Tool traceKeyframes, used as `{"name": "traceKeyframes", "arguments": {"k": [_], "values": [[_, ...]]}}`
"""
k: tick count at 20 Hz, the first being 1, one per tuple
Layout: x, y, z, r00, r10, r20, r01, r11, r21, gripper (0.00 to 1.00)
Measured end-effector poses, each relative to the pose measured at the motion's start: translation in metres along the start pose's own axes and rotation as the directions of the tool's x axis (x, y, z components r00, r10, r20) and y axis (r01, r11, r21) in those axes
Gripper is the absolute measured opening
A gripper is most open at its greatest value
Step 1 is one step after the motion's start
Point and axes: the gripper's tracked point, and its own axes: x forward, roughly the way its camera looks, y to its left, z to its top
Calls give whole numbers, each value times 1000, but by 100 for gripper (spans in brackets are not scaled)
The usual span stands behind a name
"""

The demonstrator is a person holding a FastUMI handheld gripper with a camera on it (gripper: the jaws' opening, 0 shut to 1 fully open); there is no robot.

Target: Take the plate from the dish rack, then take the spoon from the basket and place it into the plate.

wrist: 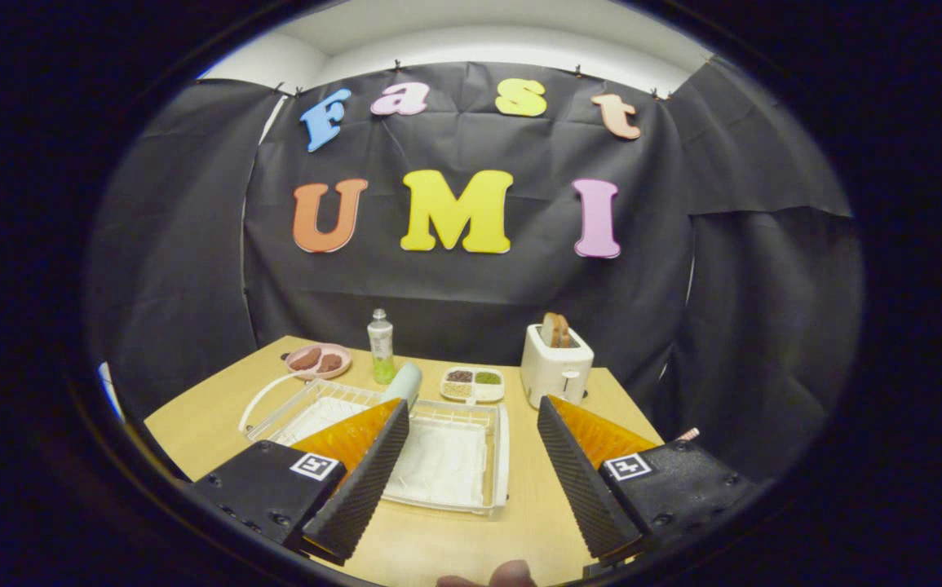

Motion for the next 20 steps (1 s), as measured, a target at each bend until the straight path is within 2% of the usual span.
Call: {"name": "traceKeyframes", "arguments": {"k": [5, 10, 13, 20], "values": [[41, 45, 10, 986, 91, -140, -88, 996, 28, 100], [84, 65, -6, 951, 112, -289, -105, 994, 43, 100], [107, 73, -11, 934, 117, -338, -101, 993, 64, 100], [147, 99, -40, 865, 175, -471, -121, 982, 142, 98]]}}
